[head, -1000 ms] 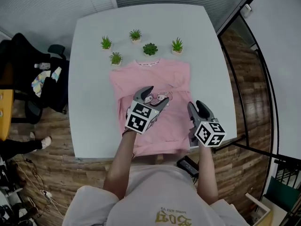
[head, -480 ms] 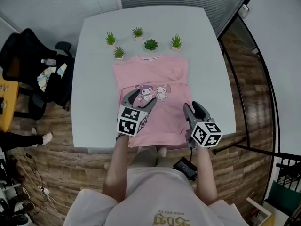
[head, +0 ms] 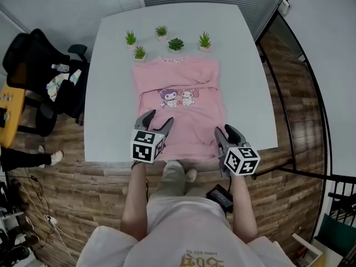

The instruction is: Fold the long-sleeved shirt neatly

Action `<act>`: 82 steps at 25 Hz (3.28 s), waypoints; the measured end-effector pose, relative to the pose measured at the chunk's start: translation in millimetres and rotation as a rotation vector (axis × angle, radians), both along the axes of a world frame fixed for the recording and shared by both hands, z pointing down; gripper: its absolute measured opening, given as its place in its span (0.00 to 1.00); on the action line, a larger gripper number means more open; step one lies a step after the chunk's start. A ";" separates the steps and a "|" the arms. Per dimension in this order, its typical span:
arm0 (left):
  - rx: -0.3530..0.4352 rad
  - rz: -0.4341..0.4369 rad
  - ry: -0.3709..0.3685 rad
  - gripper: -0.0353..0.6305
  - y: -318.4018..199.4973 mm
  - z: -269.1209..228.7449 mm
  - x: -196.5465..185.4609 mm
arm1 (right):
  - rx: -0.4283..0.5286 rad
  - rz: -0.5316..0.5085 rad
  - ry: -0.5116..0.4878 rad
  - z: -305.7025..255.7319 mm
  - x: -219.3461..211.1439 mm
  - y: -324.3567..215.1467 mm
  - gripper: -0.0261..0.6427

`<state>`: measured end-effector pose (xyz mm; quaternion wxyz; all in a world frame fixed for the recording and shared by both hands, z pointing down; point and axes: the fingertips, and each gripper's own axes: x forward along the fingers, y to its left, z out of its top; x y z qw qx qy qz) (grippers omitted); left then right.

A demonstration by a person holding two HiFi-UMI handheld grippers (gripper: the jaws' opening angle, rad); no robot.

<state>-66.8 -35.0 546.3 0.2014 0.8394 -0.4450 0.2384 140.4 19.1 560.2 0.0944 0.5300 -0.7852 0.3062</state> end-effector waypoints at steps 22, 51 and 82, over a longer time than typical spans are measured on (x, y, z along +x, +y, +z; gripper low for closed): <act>-0.178 0.037 -0.035 0.45 91.8 61.4 -36.7 | -0.155 -0.194 0.150 76.5 -14.3 80.1 0.32; -0.360 0.088 -0.267 0.28 142.1 137.4 -53.0 | -0.198 -0.288 0.431 120.6 -8.8 107.8 0.27; -0.219 0.037 -0.256 0.07 114.5 59.9 -70.0 | -0.151 -0.239 0.315 49.6 -8.2 86.9 0.10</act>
